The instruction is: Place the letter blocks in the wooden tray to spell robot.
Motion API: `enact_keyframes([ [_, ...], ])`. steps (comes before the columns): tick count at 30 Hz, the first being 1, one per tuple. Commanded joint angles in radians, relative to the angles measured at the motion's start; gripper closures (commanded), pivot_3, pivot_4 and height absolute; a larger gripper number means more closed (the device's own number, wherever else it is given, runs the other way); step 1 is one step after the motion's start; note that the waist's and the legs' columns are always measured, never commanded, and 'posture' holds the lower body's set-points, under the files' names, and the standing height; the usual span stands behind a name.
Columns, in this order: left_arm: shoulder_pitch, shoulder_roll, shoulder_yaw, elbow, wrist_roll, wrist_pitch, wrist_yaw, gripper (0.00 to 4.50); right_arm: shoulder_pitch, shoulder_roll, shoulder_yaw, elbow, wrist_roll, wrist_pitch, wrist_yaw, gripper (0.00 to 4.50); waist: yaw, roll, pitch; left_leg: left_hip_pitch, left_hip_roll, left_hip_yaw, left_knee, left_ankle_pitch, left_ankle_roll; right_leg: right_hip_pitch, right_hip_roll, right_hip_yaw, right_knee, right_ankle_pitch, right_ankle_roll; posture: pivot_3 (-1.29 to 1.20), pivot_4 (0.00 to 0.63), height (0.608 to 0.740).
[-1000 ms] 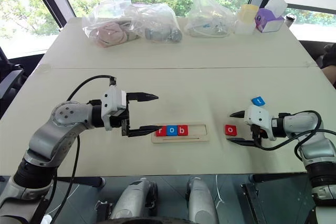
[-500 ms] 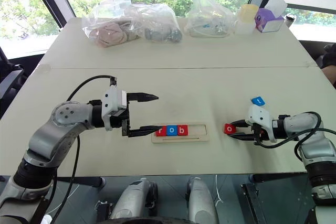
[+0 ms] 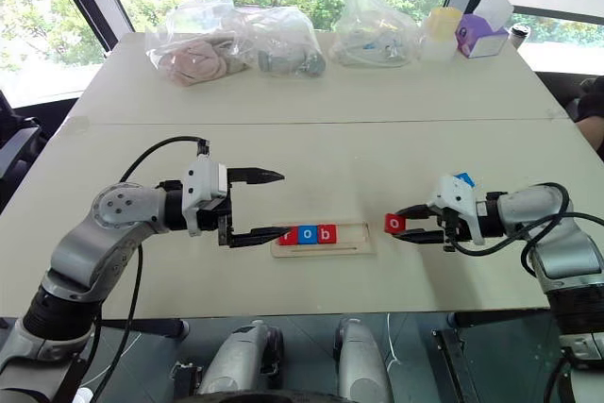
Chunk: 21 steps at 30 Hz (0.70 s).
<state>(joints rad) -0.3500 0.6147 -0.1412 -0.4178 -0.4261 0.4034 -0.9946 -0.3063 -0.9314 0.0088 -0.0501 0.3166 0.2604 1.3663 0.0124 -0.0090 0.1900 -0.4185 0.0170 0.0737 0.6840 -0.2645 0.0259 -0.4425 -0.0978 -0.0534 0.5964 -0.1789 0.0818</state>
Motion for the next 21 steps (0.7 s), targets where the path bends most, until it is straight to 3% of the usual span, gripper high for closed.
enact_keyframes([
  [1, -0.009, -0.002, 0.016, -0.026, -0.012, -0.021, 0.0, 0.0, -0.026, 0.018, 0.056, -0.068, -0.021, 0.025, -0.02, 3.36, 0.001, 0.0, 0.0, 0.0, 0.0, 0.0, 0.0, 0.0, 0.0, 0.0, 0.0, 0.0, 0.0, 0.0, 0.0, 0.0, 0.15, 0.74],
  [10, 0.008, 0.007, 0.028, -0.043, -0.015, -0.009, 0.014, 0.0, -0.084, 0.085, 0.183, 0.017, -0.111, -0.03, -0.036, 3.36, 0.0, 0.0, 0.0, -0.001, 0.0, 0.0, 0.0, 0.0, 0.0, 0.0, -0.001, 0.0, -0.001, 0.0, 0.0, 0.0, 0.15, 0.74],
  [21, 0.014, 0.01, 0.03, -0.068, -0.021, 0.012, 0.038, 0.0, -0.142, 0.137, 0.226, 0.078, -0.153, -0.055, -0.031, 3.36, 0.001, 0.0, 0.0, -0.001, -0.001, 0.001, 0.0, 0.0, 0.0, 0.0, 0.0, 0.0, 0.0, 0.0, 0.0, 0.0, 0.15, 0.74],
])
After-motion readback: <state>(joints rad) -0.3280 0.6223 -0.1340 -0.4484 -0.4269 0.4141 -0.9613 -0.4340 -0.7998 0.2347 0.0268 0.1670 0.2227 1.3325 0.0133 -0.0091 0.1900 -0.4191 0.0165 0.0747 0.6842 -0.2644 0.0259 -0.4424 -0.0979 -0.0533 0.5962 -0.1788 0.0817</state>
